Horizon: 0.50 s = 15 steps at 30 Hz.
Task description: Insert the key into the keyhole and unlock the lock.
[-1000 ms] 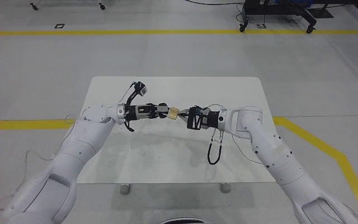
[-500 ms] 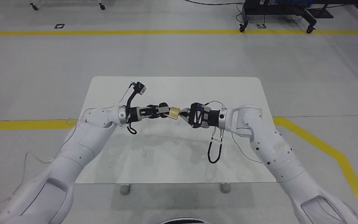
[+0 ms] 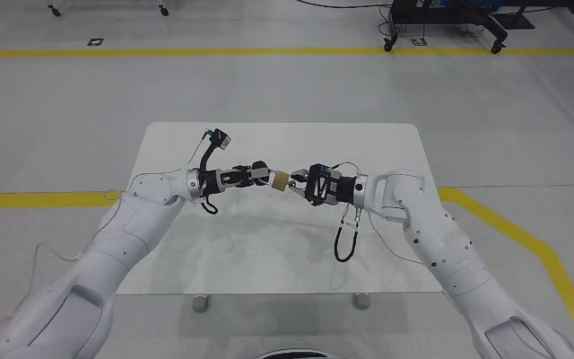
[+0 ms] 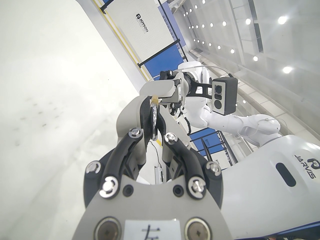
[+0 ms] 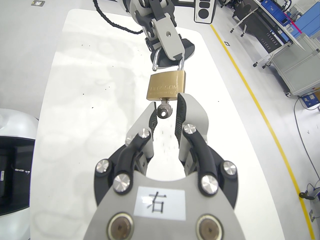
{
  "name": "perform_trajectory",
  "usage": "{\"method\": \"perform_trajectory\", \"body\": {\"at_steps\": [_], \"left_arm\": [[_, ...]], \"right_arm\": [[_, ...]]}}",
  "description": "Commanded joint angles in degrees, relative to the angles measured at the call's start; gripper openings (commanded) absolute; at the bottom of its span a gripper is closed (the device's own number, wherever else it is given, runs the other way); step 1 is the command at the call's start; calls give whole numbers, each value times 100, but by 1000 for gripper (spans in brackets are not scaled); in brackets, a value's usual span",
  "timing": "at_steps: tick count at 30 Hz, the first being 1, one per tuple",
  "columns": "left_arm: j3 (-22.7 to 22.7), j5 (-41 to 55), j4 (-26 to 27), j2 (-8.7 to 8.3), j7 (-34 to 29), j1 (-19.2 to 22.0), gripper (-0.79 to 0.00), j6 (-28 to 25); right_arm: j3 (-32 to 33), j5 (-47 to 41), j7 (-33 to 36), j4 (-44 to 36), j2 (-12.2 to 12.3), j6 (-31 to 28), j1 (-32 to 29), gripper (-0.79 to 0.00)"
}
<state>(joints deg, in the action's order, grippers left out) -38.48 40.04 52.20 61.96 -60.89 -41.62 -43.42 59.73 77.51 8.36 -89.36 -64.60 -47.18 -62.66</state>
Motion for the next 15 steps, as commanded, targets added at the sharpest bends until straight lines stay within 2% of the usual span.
{"method": "perform_trajectory", "body": {"at_steps": [1,7,12,15], "left_arm": [[24,63,0,-12,2,8,-785,-2],[71,296,31,-40,-92,26,-785,93],[83,367,36,-56,-139,38,-785,140],[96,374,40,-61,-134,39,-785,135]], "right_arm": [[10,13,-7,-23,6,-3,-13,-597],[40,54,-22,-49,20,66,-43,-545],[65,108,-81,-107,35,103,-94,-622],[73,153,-81,-122,42,130,-108,-606]]}}
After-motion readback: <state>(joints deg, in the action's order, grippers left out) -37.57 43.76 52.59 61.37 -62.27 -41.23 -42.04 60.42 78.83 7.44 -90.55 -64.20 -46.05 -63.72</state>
